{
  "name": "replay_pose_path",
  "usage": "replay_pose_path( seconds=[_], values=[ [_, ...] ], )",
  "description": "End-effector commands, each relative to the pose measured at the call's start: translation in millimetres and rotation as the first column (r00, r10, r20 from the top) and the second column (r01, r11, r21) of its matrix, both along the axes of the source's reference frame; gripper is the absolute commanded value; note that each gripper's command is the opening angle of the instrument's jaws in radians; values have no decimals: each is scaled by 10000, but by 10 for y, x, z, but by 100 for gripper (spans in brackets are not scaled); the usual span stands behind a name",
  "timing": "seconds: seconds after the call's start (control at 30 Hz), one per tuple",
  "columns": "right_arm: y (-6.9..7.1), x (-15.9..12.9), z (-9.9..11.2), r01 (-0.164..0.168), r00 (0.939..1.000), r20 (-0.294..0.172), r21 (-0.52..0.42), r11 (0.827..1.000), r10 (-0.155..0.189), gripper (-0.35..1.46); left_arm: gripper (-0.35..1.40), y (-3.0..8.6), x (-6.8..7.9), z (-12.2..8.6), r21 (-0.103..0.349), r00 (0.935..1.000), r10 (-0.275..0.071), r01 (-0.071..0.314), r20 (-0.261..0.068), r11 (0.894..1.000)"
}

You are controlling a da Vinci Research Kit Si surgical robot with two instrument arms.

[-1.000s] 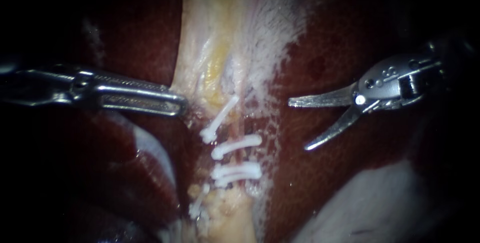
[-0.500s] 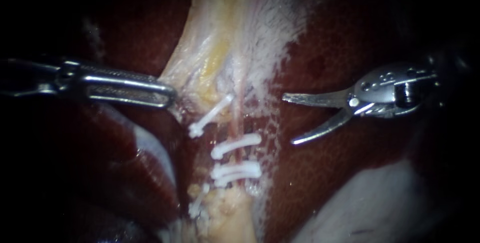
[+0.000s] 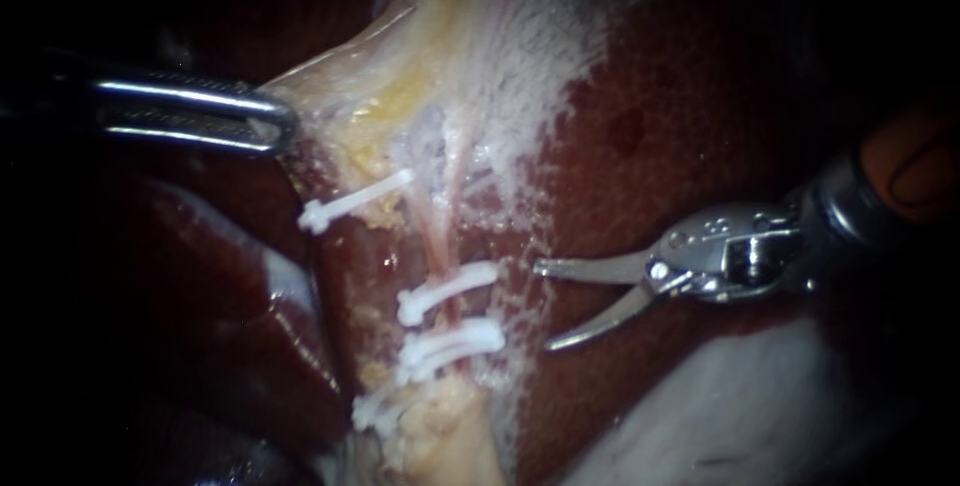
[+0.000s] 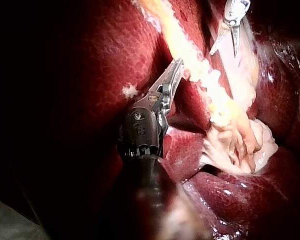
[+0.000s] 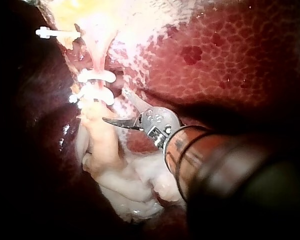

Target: Go to the cutting position right tube

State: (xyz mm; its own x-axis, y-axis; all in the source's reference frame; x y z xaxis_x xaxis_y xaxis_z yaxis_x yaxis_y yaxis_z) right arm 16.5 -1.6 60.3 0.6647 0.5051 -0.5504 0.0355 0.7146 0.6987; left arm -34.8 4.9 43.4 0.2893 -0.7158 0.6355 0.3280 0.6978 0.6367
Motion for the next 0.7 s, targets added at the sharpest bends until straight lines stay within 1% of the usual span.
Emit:
replay_pose_path(
  seconds=[0.03,0.17,0.3,0.7],
  values=[
    [0,3,2,52,10000,-2,48,10000,-52,108,-35,-1,-1,-3,1,10000,-14,14,-10,10000],
    [-1,11,5,218,9998,12,249,9995,-219,105,-35,-3,-2,-8,-55,10000,-31,31,-2,10000],
    [-3,18,8,302,9995,51,403,9987,-304,101,-35,-4,-3,-11,-54,10000,-47,47,-13,10000],
    [-4,43,22,189,9997,145,381,9991,-194,96,-35,-7,-5,-16,-53,10000,-82,82,-38,10000]
  ],
)
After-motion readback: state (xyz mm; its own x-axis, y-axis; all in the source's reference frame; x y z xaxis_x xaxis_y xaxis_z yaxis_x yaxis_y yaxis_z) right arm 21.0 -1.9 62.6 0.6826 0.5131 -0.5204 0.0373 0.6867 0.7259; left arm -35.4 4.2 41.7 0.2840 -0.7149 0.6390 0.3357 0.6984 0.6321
